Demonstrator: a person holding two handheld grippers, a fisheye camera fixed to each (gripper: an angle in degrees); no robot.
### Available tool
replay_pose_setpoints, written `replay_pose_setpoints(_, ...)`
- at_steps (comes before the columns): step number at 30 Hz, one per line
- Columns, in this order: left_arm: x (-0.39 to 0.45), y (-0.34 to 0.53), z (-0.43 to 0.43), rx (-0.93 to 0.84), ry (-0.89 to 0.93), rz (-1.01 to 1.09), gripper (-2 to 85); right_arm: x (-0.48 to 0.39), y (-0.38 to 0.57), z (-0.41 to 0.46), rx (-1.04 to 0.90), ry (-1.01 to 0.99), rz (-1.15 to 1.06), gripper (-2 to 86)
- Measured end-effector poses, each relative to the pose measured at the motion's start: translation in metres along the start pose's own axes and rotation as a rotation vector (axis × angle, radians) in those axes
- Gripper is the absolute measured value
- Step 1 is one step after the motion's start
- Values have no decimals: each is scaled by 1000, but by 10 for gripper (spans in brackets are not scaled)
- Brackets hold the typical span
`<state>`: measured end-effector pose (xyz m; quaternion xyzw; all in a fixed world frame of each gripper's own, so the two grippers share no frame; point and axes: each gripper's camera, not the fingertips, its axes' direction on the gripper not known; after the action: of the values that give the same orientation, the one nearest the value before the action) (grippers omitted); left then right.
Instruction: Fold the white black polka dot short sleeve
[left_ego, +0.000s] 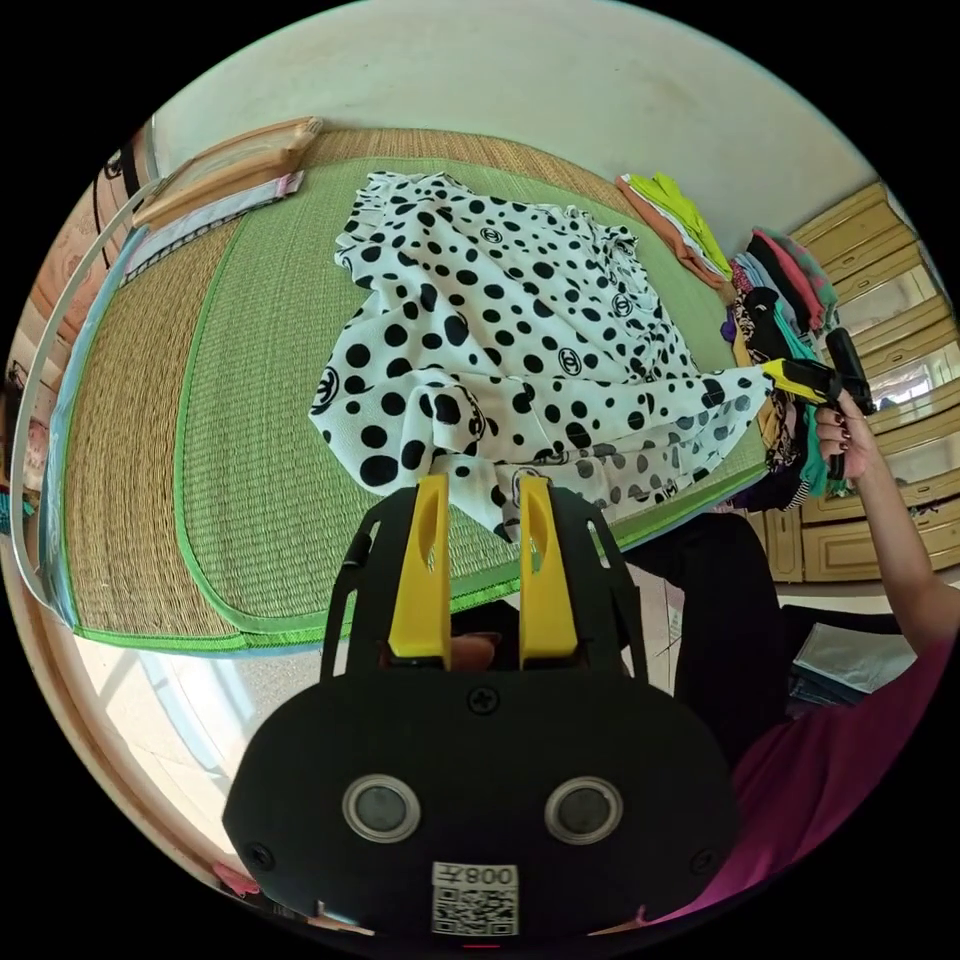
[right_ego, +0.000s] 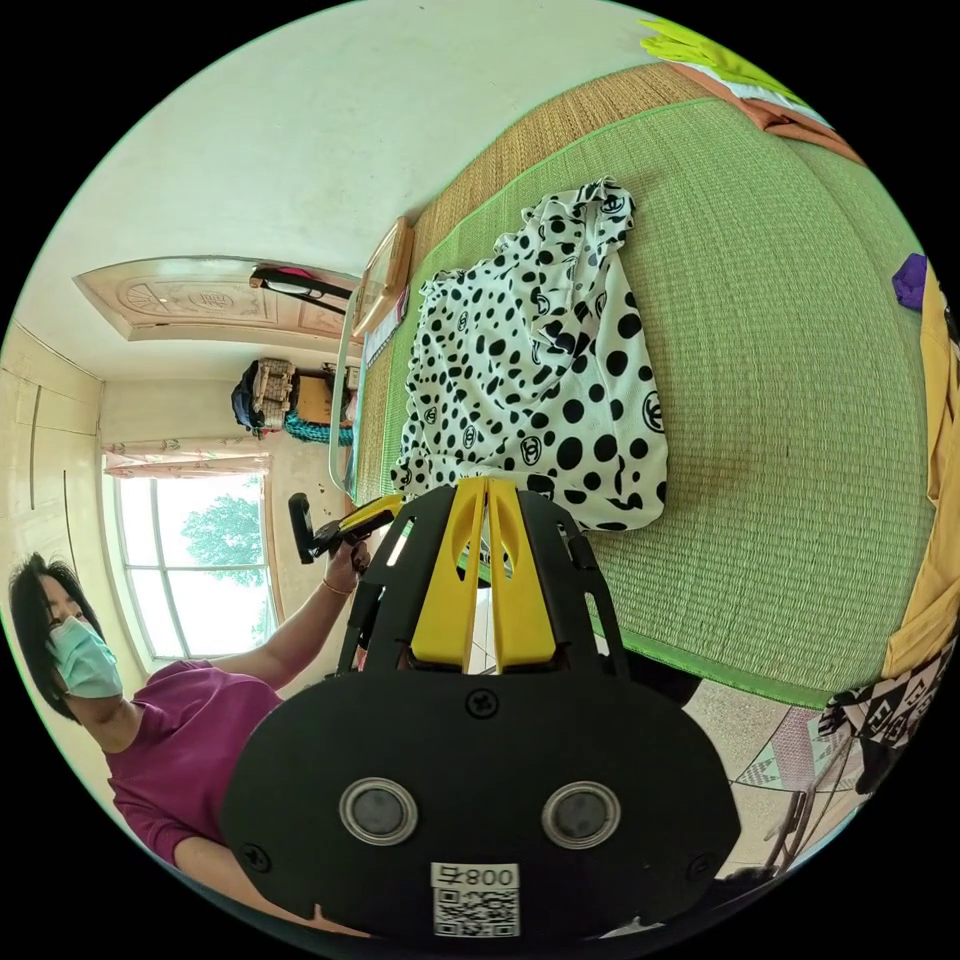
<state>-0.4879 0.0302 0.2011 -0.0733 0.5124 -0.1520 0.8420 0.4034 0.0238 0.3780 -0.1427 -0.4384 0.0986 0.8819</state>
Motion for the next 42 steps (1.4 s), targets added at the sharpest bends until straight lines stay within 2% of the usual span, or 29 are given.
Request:
replay_pose_setpoints(5, 16, -6, 13, -85, -185, 53, 50, 1, 0, 1, 2, -8, 0, 1)
replay_pose_setpoints(7, 16, -2, 9, -80, -207, 55, 30, 1, 1, 1, 1, -11, -1, 1)
replay_pose_setpoints(12, -1, 34, -35, 44, -137, -12, 12, 2, 16, -9, 11, -27, -13, 1)
replay_pose_setpoints(16, -32, 90, -71, 166, 27, -186, 9, 8, 46, -23, 46, -34, -2, 1)
replay_pose_setpoints(22, -60, 148, -57, 146, 218, -403, 15, 46, 115, -22, 77, -33, 135, 1)
replay_pose_setpoints(27, -53, 149, -41, 48, 152, -363, 40, 69, 133, -12, 79, -32, 217, 1)
replay_pose_setpoints(35, -33, 154, -59, 112, 195, -283, 83, 61, 130, 0, 56, -26, 201, 1)
replay_pose_setpoints(39, -29, 151, -53, 58, 130, -268, 78, 59, 135, 7, 52, -31, 203, 1)
replay_pose_setpoints(42, -27, 152, -50, 23, 69, -268, 41, 57, 140, 10, 54, -29, 205, 1)
